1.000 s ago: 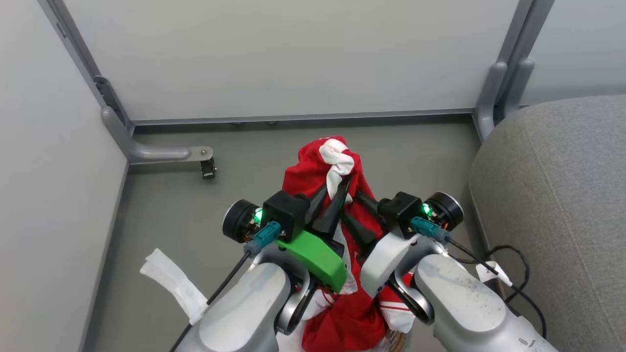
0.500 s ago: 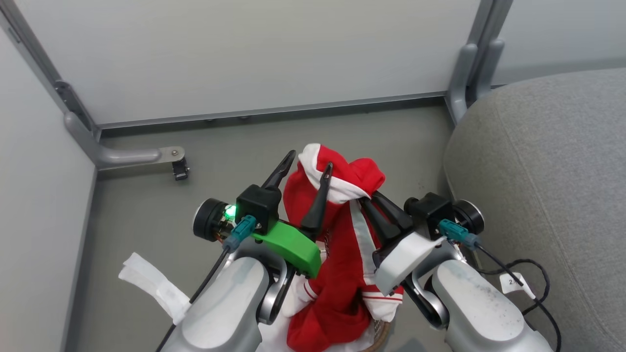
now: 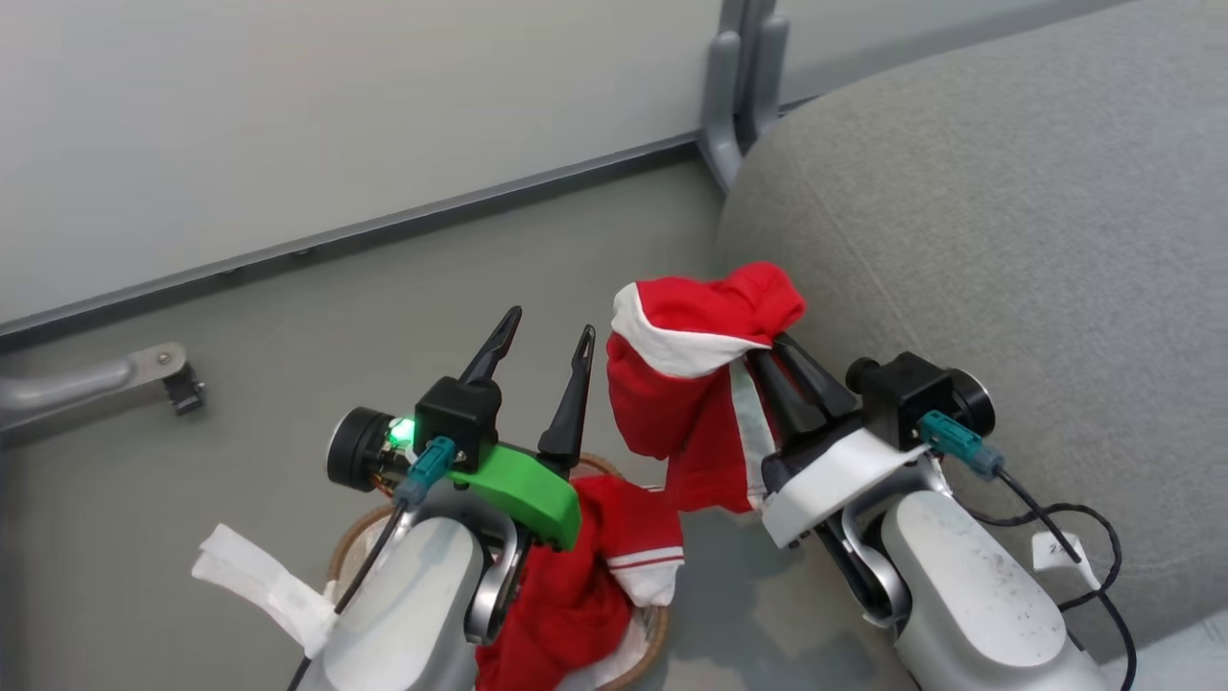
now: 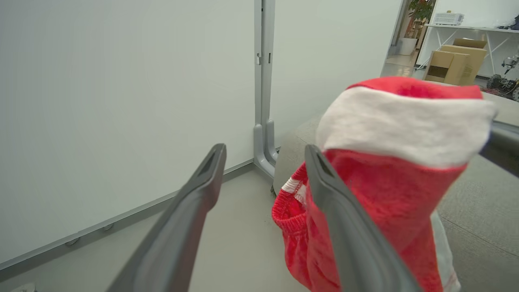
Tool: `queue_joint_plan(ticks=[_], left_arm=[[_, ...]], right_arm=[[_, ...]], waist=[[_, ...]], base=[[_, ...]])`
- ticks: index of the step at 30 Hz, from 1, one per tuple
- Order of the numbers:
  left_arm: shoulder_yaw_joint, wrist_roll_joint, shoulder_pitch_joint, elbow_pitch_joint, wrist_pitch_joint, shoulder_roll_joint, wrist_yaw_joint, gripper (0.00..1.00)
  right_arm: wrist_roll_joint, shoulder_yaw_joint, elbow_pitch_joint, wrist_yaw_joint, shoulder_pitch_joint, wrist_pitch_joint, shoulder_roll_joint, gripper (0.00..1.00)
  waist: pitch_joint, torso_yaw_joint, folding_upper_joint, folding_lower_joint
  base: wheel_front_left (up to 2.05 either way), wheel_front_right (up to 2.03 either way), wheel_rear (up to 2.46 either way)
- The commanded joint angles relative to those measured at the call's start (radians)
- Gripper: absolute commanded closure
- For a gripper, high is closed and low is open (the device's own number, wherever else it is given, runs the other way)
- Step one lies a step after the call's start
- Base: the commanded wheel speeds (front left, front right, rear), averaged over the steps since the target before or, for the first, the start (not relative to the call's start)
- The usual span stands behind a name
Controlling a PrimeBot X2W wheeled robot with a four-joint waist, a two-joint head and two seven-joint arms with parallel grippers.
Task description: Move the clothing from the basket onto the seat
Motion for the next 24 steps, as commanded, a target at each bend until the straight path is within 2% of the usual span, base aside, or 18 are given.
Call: queue_joint_plan(ticks=[1, 10, 19, 24], left_arm=[[0.011, 0.018, 0.015, -0.008, 0.000, 0.004, -0.006, 0.00], [0.058, 0.083, 0.035, -0.038, 0.000, 0.003, -0.033, 0.00], [0.044, 0.121, 0.026, -0.053, 0.000, 0.003, -0.071, 0.00], [0.039, 0.155, 0.012, -0.045, 0.000, 0.005, -0.083, 0.00]], right_arm=[[0.007, -0.009, -0.014, -0.001, 0.012, -0.002, -0.003, 1.00], [0.008, -0.029, -0.044, -0.001, 0.020, -0.002, -0.002, 1.00], [-0.058, -0.114, -0.030, -0.001, -0.054, -0.002, -0.004, 1.00], [-0.109, -0.163, -0.033, -0.001, -0.177, -0.002, -0.060, 1.00]], waist=[[0.048, -0.133, -0.0001, 0.0001], [0.092, -0.285, -0.0001, 0.0001], [0.163, -0.304, -0.0001, 0.0001], [0.236, -0.292, -0.0001, 0.0001]], base=[[0.00, 0.00, 0.00], [0.00, 0.00, 0.00], [0.00, 0.00, 0.00], [0.00, 0.00, 0.00]])
